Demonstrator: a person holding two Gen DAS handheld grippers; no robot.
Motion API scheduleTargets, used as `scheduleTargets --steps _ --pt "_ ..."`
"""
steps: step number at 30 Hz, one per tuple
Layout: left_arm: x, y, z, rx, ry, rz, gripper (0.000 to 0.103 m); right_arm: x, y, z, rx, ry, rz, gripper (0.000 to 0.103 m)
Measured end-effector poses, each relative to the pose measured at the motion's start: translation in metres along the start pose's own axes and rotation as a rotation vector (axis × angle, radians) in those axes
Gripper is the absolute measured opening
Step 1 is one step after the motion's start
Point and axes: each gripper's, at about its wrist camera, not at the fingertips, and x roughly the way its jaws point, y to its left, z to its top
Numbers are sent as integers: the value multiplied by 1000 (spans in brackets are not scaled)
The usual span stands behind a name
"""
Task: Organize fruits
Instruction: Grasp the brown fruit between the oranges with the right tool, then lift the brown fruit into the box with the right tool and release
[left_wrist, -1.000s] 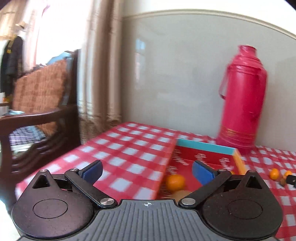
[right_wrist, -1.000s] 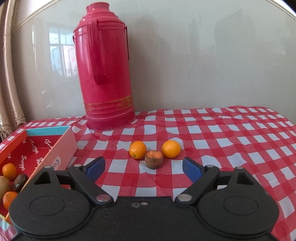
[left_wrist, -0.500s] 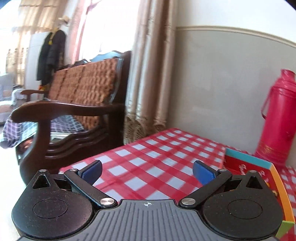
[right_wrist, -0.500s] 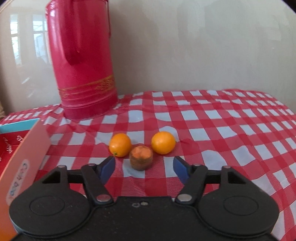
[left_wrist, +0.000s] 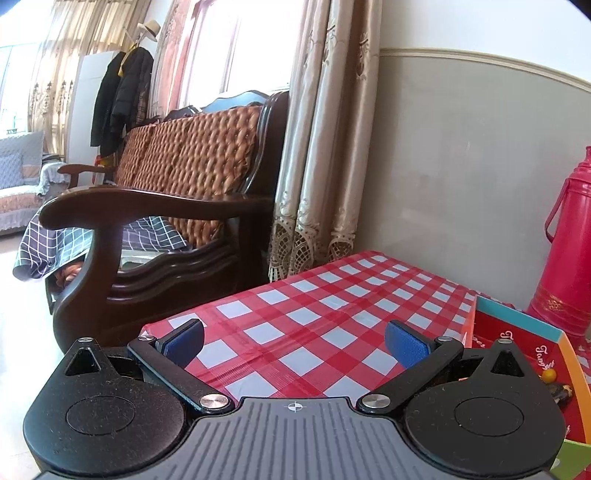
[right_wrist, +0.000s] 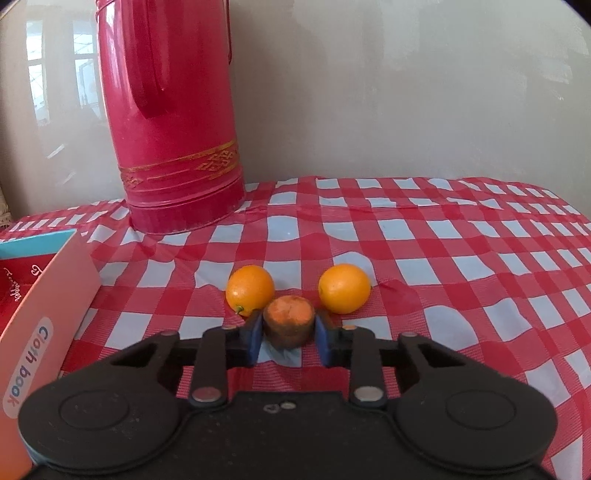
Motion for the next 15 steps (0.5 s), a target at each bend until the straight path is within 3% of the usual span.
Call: scheduleTargets --steps 9,15 --pt "3 8 0 -49 9 7 103 -32 4 -1 -13 -108 55 21" --pt "3 18 0 -85 11 25 103 -76 35 -2 -88 -228 200 21"
